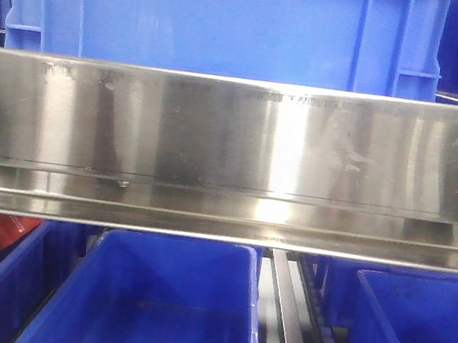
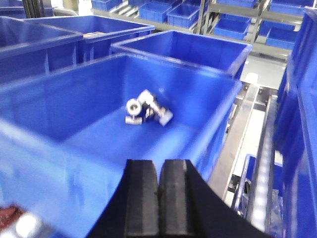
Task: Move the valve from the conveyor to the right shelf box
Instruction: 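Raise both open grippers out of the bins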
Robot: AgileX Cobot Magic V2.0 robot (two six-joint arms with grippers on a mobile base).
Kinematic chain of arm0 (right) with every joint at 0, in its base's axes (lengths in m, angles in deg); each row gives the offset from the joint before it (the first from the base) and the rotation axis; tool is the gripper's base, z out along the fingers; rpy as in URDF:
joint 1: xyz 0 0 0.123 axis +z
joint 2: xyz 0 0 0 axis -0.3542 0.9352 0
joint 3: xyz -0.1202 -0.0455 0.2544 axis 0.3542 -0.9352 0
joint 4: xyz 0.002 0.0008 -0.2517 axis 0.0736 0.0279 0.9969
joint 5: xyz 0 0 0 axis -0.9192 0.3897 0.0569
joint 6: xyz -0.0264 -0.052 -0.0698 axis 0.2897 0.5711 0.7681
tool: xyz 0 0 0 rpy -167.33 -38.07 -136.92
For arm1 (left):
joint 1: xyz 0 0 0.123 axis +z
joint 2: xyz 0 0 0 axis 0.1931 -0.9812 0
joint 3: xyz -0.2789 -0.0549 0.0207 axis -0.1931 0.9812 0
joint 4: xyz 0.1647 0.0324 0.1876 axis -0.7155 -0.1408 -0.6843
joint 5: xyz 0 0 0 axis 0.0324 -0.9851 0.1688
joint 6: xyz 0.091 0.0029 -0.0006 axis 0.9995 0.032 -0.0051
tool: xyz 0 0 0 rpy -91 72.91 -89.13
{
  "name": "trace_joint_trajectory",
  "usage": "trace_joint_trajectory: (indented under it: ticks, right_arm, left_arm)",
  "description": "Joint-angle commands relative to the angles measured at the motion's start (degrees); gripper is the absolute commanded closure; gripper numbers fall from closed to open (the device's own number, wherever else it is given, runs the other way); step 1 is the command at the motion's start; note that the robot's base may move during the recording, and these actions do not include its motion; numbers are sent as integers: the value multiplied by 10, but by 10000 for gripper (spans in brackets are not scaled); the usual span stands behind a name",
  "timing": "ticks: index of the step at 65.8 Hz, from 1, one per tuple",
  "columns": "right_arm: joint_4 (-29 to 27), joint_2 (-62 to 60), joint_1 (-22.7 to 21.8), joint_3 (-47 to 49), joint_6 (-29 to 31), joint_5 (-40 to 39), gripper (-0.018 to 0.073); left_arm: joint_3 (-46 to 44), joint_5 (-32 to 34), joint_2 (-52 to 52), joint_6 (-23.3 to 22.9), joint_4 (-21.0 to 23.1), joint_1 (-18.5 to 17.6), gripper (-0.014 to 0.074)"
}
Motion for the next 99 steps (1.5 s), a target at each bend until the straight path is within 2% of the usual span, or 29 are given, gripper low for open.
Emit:
trace_joint_trajectory:
  ticks: [1,11,19,30,51,86,93,99]
  right_arm:
    - [6,-52,0,-77,-2,-56,721]
    - [6,-133,0,-208,-2,-119,721]
    - [6,-177,0,-297,-2,-166,721]
    - [6,-193,0,-377,-2,-221,721]
    - [6,-193,0,-406,-2,-279,721]
    - [6,-193,0,-406,-2,-279,721]
    - [6,-193,0,-406,-2,-279,721]
    - [6,-193,0,-406,-2,-279,721]
  left_arm:
    - [77,60,72,-6,-1,-1,707]
    - [211,119,175,-6,2,-1,707]
    - [310,189,235,-6,23,-1,707]
    - [383,244,270,-6,25,-1,707]
    - [395,243,275,-6,25,-1,707]
    - [395,243,275,-6,25,-1,707]
    - [395,240,277,-6,25,23,707]
    - [405,237,291,-6,25,73,707]
